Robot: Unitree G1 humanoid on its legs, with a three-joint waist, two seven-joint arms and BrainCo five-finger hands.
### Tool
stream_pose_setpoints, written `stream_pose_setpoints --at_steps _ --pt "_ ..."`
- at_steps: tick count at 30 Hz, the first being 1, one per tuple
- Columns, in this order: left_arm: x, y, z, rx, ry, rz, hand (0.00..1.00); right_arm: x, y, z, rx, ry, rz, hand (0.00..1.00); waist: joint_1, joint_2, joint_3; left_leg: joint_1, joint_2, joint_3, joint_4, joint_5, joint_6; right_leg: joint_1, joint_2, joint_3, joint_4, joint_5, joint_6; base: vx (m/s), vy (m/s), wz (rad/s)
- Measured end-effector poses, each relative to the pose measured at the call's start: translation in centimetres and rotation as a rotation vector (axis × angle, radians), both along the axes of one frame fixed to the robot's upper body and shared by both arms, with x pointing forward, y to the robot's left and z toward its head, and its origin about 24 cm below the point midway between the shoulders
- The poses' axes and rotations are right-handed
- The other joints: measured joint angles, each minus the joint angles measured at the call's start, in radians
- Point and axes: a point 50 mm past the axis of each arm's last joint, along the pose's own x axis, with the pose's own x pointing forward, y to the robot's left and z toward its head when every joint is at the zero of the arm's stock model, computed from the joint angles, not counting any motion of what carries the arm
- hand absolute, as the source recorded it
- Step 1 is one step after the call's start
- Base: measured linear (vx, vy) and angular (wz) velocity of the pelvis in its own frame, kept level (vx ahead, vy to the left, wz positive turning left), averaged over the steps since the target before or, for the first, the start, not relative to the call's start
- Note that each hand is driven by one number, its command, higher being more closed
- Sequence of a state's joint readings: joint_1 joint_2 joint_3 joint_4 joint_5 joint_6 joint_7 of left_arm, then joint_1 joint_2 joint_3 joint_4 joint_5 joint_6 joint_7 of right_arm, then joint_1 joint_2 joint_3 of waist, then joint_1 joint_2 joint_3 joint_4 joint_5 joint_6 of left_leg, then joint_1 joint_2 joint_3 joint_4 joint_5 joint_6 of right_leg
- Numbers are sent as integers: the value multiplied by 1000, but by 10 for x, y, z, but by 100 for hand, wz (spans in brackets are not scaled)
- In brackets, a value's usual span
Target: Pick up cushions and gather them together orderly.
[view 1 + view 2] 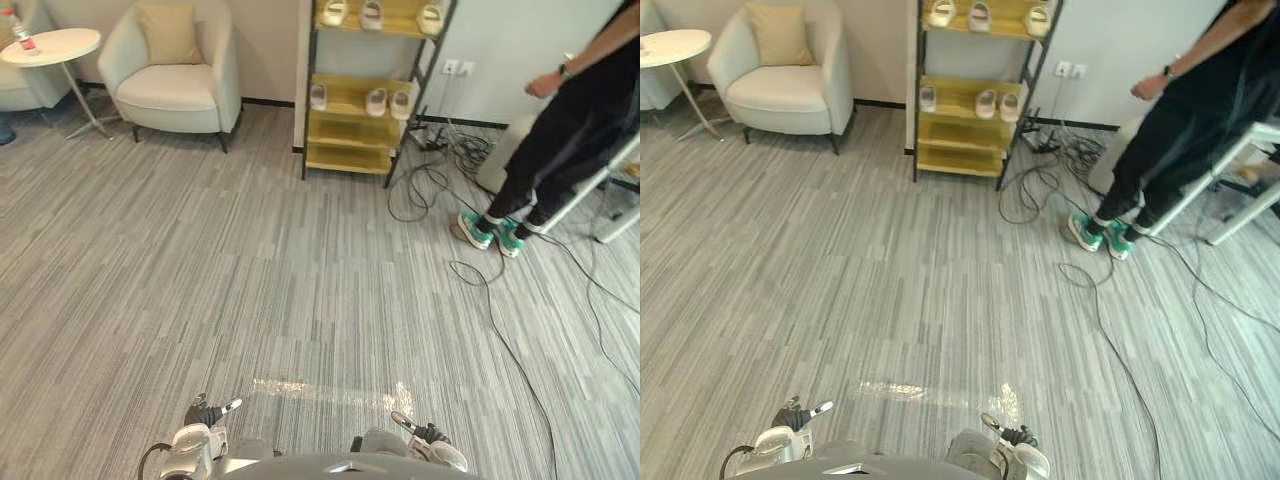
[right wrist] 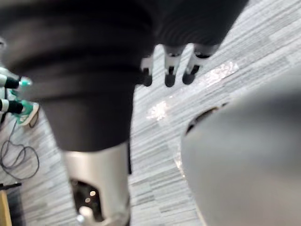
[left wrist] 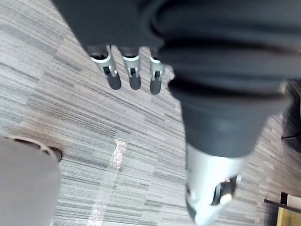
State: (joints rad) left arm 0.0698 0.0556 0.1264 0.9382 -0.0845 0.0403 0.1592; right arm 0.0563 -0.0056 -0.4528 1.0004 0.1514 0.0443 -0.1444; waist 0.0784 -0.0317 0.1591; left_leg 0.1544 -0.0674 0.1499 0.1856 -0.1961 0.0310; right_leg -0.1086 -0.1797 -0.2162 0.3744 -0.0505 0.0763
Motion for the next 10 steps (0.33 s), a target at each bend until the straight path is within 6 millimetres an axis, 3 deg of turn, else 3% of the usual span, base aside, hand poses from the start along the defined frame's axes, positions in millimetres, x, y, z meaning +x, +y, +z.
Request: stream_pose_setpoints --at_steps 1,3,5,7,10 --pt "-4 -2 -2 -5 17 -1 0 -2 -6 0 -7 2 -21 0 -1 30 -12 3 21 -29 -2 0 -1 25 19 -17 -38 3 -7 235 -108 36" --pt "-9 -5 -4 -13 30 4 0 -7 -10 0 -16 19 -23 0 6 44 -30 0 36 -44 -13 0 -1 72 47 -17 -138 18 3 200 -94 7" --pt "-14 -9 -6 -24 43 9 0 -11 -13 -1 -19 39 -22 0 6 66 -49 -11 50 -57 -29 0 -1 114 85 -18 -269 74 3 140 -58 -9" --pt "-14 -8 -6 -23 45 10 0 -15 -13 -2 -17 51 -24 0 4 75 -56 -16 51 -71 -36 0 -1 152 100 -17 -371 109 5 94 -45 -6" --pt "-16 -7 -7 -28 52 5 0 -19 -14 -3 -16 64 -26 0 5 67 -60 -13 50 -71 -45 0 -1 190 108 -16 -456 151 2 18 -14 -1"
